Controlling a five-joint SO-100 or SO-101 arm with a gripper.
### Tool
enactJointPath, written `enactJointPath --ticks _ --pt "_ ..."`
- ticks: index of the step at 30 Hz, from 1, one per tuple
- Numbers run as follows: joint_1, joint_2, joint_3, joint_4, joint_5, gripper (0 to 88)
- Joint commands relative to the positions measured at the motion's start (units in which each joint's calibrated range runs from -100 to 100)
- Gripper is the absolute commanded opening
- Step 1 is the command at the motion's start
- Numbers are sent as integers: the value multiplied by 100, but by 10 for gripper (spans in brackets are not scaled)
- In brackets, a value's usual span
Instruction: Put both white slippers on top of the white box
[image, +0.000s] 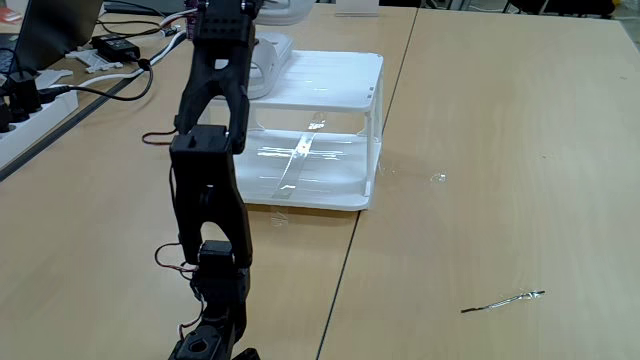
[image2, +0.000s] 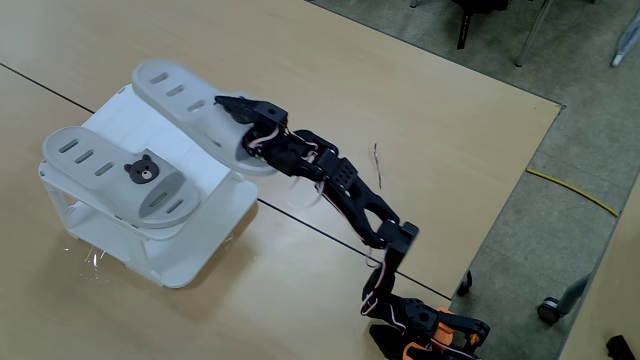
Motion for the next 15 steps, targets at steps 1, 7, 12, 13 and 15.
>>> enactJointPath --ticks 1,7,12,13,15 --pt "259 640 -1305 -79 42 8" --pt "374 2197 -2802 -79 42 8" --pt "374 3703 -4426 -87 42 8" --pt "399 3972 -4742 -87 42 8" --pt "416 4469 -5301 -87 42 8"
